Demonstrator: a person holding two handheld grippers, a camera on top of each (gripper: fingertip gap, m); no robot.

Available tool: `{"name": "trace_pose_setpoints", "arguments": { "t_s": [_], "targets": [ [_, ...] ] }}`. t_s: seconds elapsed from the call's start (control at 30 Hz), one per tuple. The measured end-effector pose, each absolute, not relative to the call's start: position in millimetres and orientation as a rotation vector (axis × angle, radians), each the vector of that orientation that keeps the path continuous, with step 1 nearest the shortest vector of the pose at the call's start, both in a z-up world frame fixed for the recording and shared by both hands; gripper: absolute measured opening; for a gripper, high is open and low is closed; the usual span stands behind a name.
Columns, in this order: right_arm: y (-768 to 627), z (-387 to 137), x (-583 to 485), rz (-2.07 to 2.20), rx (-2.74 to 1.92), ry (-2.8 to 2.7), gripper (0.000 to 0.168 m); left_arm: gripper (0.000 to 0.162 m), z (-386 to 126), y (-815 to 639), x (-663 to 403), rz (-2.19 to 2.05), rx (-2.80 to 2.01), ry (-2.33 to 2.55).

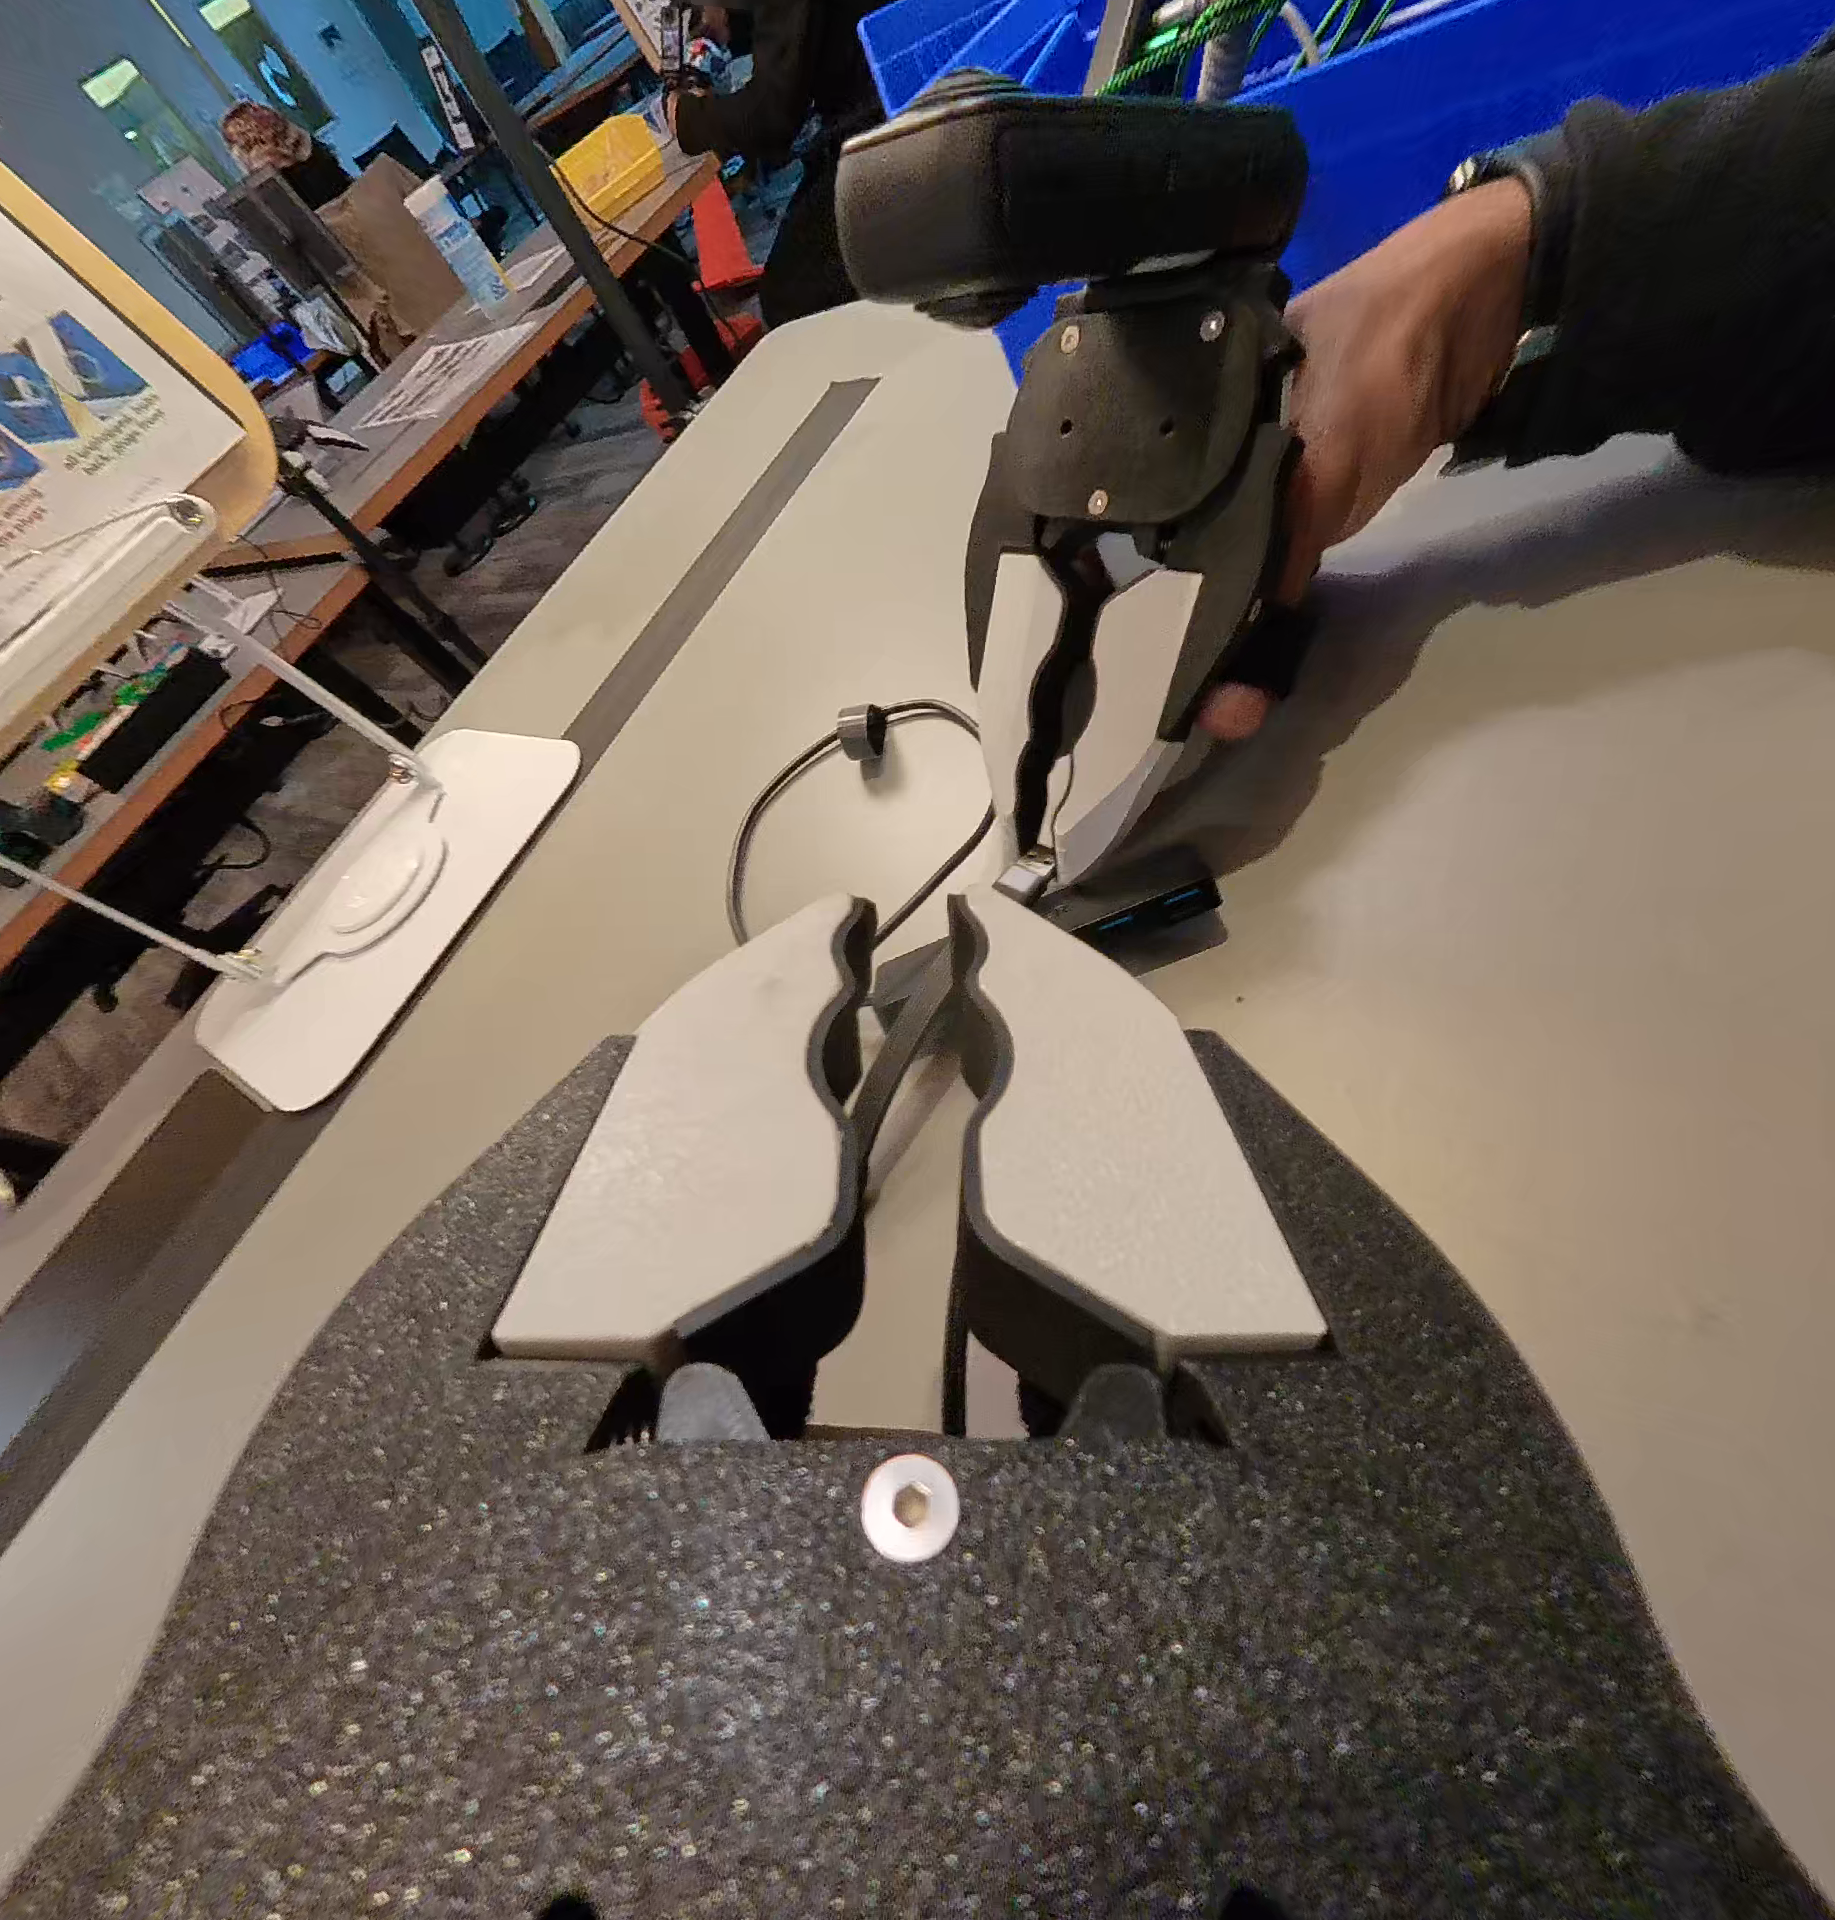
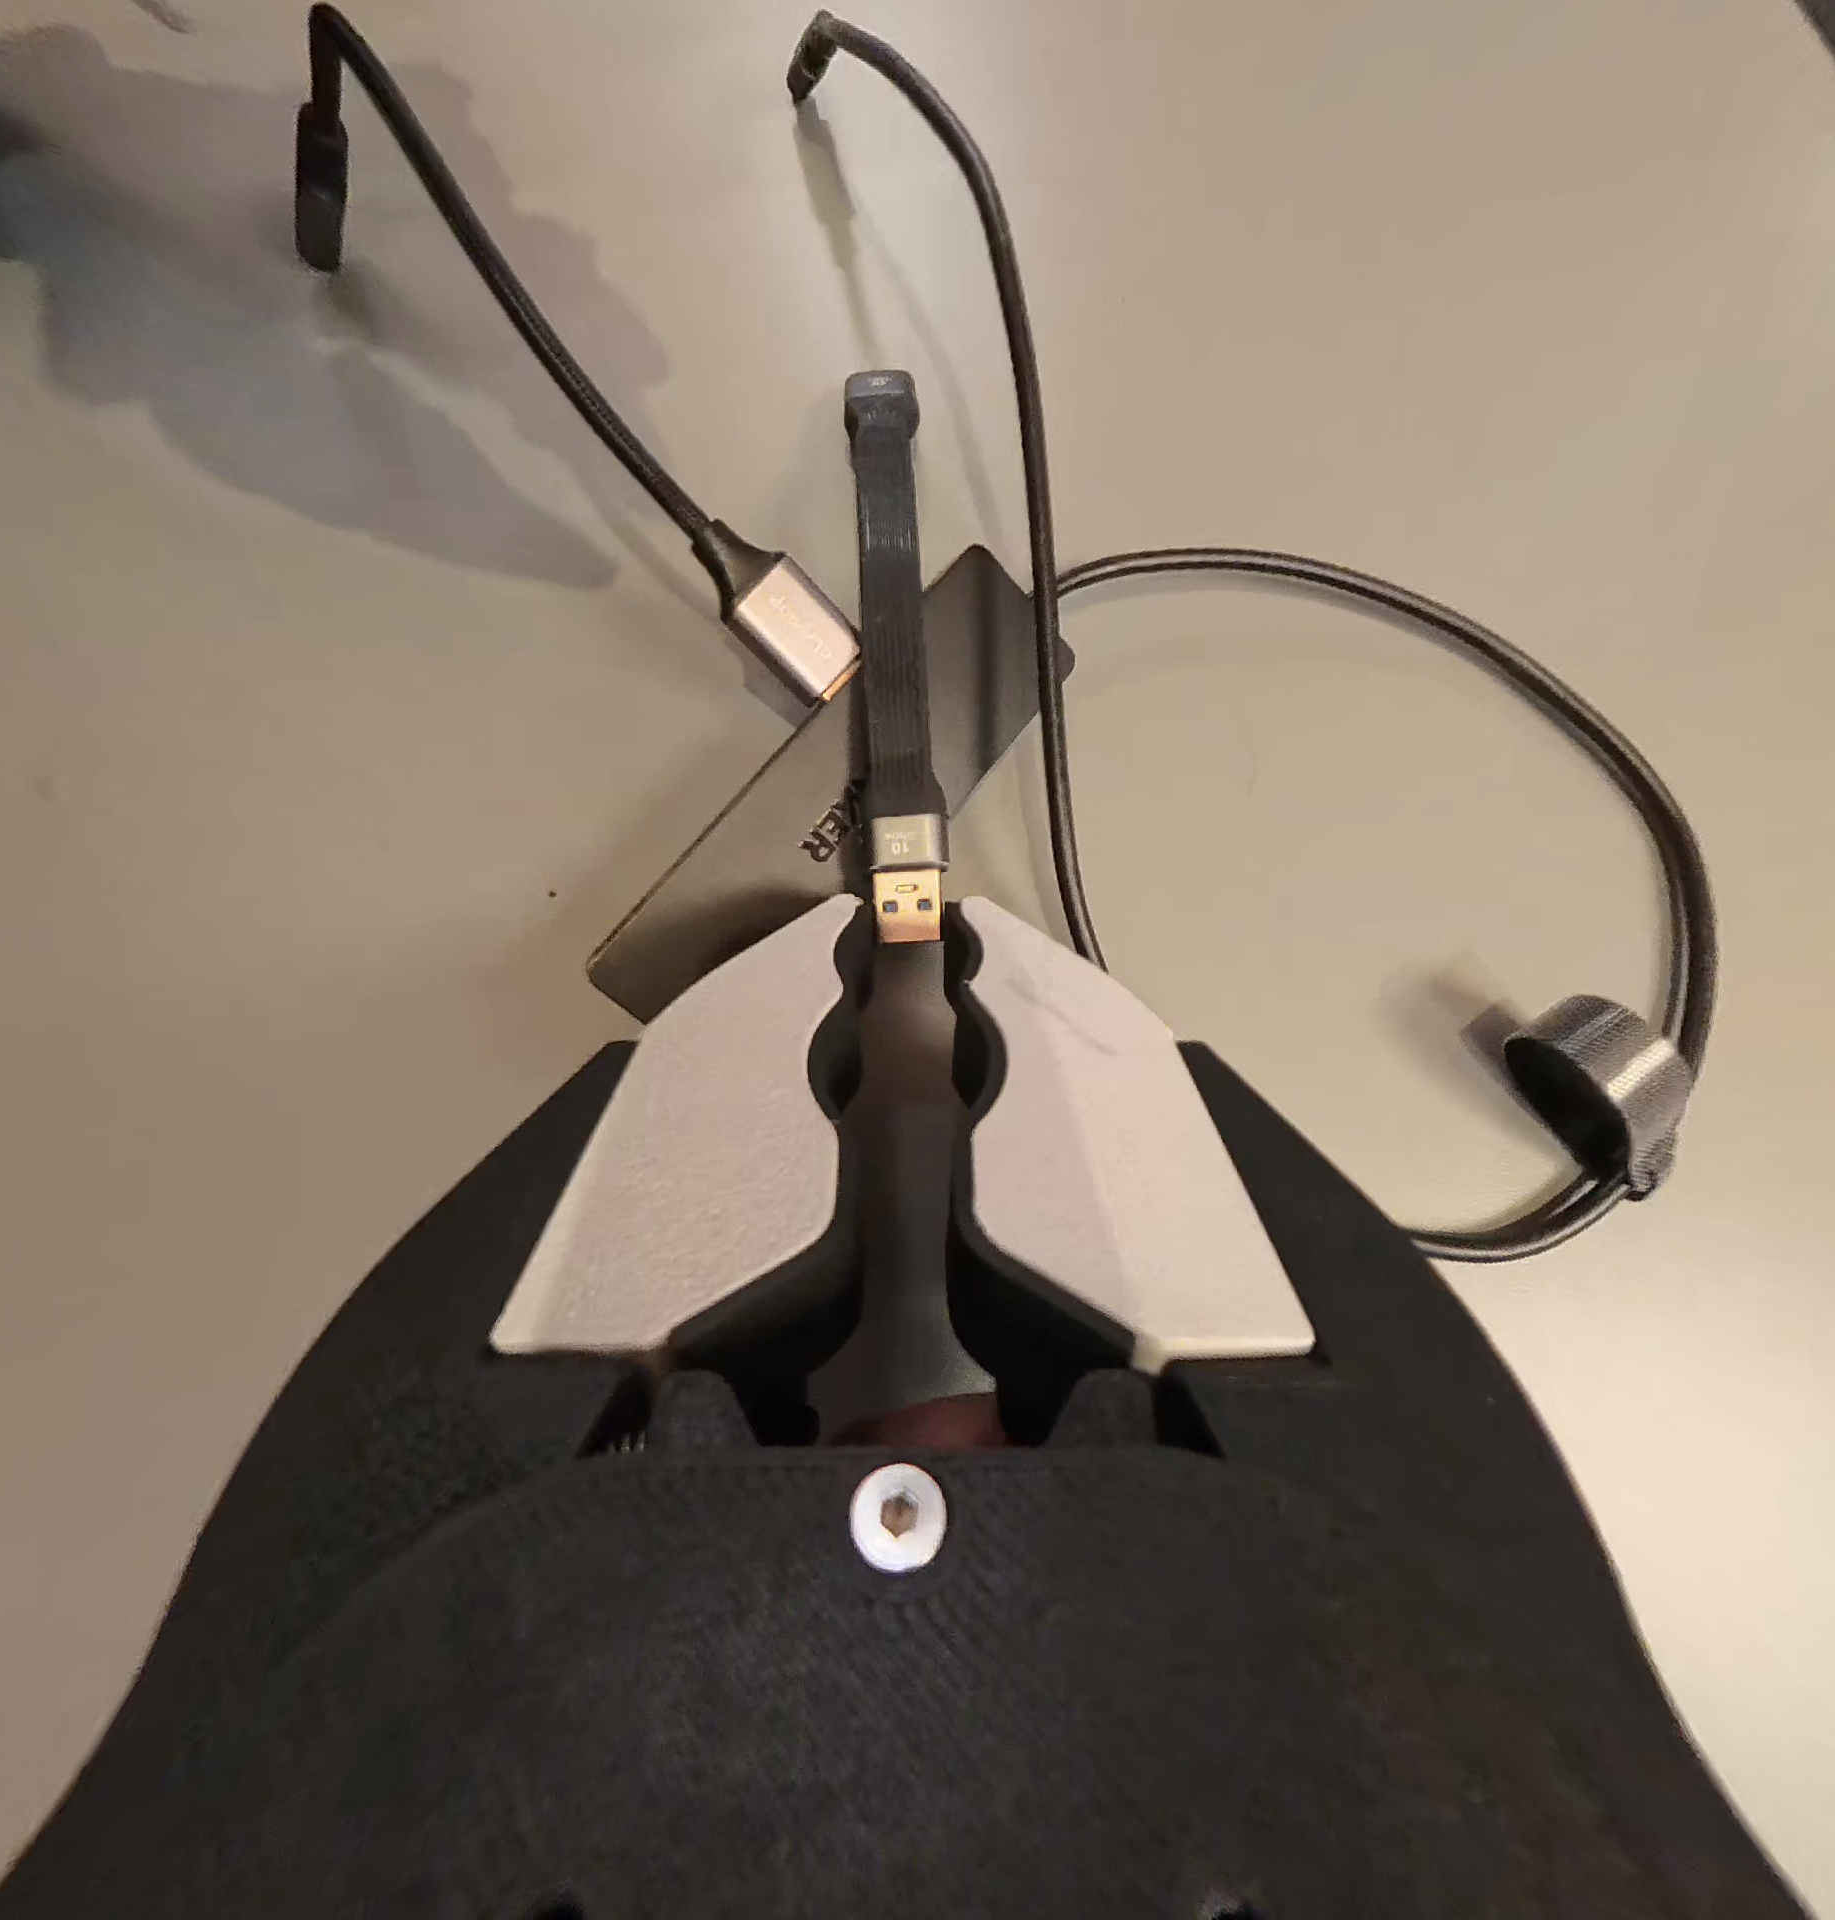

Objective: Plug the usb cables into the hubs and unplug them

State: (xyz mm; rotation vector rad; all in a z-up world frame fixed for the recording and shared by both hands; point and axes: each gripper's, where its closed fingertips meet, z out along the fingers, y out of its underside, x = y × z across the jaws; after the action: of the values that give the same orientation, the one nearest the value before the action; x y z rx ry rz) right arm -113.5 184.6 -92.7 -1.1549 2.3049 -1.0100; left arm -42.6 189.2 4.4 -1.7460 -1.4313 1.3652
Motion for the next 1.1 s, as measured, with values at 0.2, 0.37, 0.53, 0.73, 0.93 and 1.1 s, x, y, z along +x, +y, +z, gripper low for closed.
{"name": "trace_pose_setpoints", "arguments": {
  "t_s": [0.2,0.37,0.53,0.73,0.93,1.1],
  "targets": [
    [184.1,-75.1,-113.0,-1.089,-1.003,2.229,0.011,0.013,5.2,208.0,-49.9,1.166,-1.592,-1.413],
    [184.3,-51.6,-110.4,-1.123,-0.812,2.079,0.011,0.013,3.0,228.3,-58.3,0.923,-1.422,-1.437],
    [189.8,-30.8,-98.7,-1.120,-0.714,1.931,0.011,0.014,-9.4,227.0,-63.3,0.732,-1.256,-1.500],
    [201.9,-12.2,-84.1,-1.185,-0.778,1.815,0.011,0.034,-2.3,210.4,-62.1,0.644,-1.018,-1.544],
    [207.7,-10.1,-70.0,-1.274,-0.897,1.828,0.011,0.037,-0.7,198.0,-60.3,0.612,-0.869,-1.565],
    [208.5,-9.4,-65.5,-1.377,-0.977,1.836,0.011,0.035,6.2,195.8,-59.2,0.598,-0.799,-1.529]
  ]
}}
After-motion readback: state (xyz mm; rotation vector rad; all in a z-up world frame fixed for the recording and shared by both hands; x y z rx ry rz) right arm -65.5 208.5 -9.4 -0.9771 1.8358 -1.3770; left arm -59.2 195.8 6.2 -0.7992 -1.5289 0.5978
